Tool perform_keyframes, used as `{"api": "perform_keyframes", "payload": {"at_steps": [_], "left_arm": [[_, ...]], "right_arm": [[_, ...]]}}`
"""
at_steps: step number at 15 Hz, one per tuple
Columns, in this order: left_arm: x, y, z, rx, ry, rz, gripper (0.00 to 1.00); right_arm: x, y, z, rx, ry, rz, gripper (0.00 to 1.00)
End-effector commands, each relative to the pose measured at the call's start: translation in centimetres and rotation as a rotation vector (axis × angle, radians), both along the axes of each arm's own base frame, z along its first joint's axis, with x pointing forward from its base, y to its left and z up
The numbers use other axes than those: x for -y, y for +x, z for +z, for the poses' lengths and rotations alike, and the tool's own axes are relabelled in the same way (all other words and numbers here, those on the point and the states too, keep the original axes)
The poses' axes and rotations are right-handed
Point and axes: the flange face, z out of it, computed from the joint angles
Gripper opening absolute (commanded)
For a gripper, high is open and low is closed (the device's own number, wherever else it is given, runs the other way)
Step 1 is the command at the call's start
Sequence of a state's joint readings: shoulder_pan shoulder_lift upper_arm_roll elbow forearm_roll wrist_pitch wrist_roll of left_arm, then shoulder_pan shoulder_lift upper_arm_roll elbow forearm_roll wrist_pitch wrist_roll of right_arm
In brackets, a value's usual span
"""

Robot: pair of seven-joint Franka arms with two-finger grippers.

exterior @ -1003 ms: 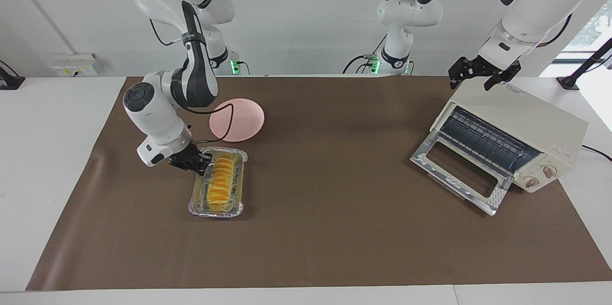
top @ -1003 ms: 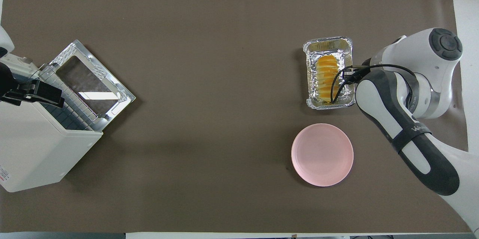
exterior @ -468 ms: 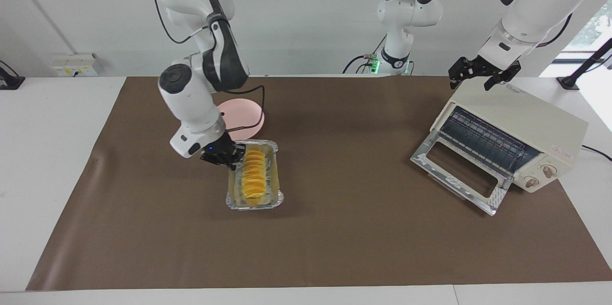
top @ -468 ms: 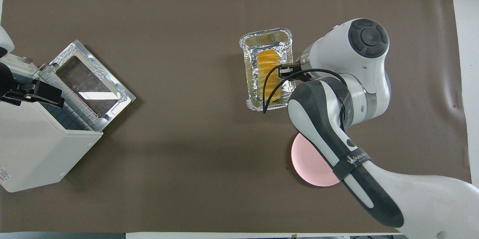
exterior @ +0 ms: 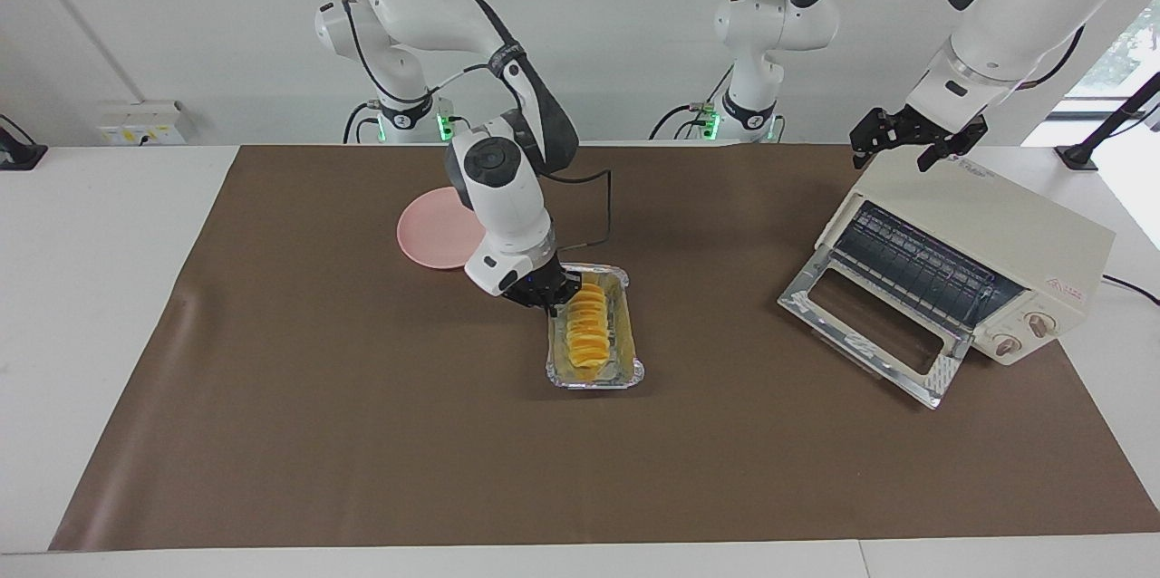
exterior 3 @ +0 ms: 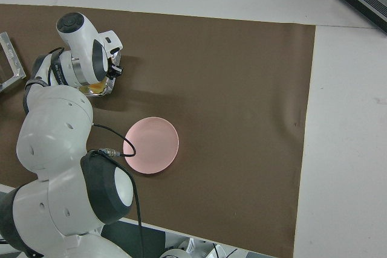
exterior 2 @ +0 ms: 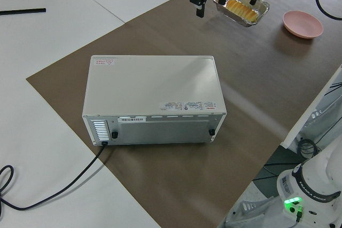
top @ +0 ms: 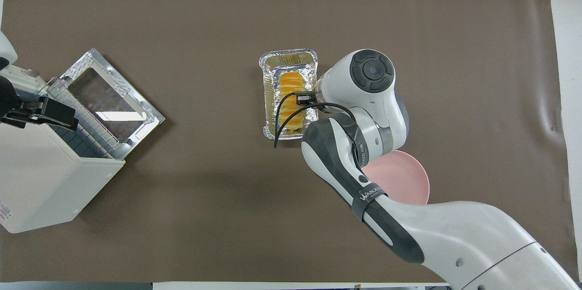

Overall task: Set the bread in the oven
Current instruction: 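Push the foil tray with the right gripper toward the oven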

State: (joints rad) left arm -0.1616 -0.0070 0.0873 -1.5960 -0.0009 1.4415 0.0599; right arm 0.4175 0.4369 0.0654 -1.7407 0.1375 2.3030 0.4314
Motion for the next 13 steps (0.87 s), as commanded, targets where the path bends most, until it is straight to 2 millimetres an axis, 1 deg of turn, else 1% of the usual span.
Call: {"api": "perform_keyframes", "payload": {"at_steps": [1,2,3,5,6,7,8,9,11,12,13], "left_arm": [[-0.3,-0.8,0.3,0.016,-0.017,0.001,1.00],[-0.3,-0.7,0.2,0.014,-0.017,0.001,1.00],[-0.3,-0.7,0.2,0.014,-0.017,0.001,1.00],[-0.3,-0.7,0.2,0.014,-0.017,0.001,1.00],[-0.3,-0.7,0.2,0.014,-0.017,0.001,1.00],[-0.3,-0.7,0.2,0.014,-0.017,0.001,1.00],[-0.3,-0.7,0.2,0.014,-0.017,0.001,1.00],[-0.3,-0.7,0.2,0.014,-0.017,0.001,1.00],[-0.3,-0.7,0.2,0.014,-0.017,0.001,1.00],[-0.3,-0.7,0.2,0.014,-0.017,0.001,1.00],[-0.3,-0.7,0.2,0.014,-0.017,0.001,1.00]], "right_arm": [[-1.4,0.2,-0.4,0.008,0.017,-0.032,0.00],[-1.2,0.2,-0.5,-0.001,0.011,-0.031,0.00],[-1.0,0.2,-0.6,-0.007,0.009,-0.033,0.12],[-0.9,0.2,-0.2,-0.006,-0.010,-0.016,1.00],[-0.5,0.3,0.2,-0.006,-0.028,0.005,1.00],[-0.1,0.1,0.2,-0.003,-0.084,0.064,1.00],[1.1,0.0,2.0,0.007,-0.133,0.102,1.00],[3.1,0.0,4.2,-0.001,-0.153,0.110,1.00],[7.4,-0.2,9.6,-0.011,-0.164,0.116,1.00],[9.4,-0.4,11.6,-0.017,-0.170,0.101,1.00],[11.9,-0.7,13.6,-0.032,-0.176,0.076,1.00]]}}
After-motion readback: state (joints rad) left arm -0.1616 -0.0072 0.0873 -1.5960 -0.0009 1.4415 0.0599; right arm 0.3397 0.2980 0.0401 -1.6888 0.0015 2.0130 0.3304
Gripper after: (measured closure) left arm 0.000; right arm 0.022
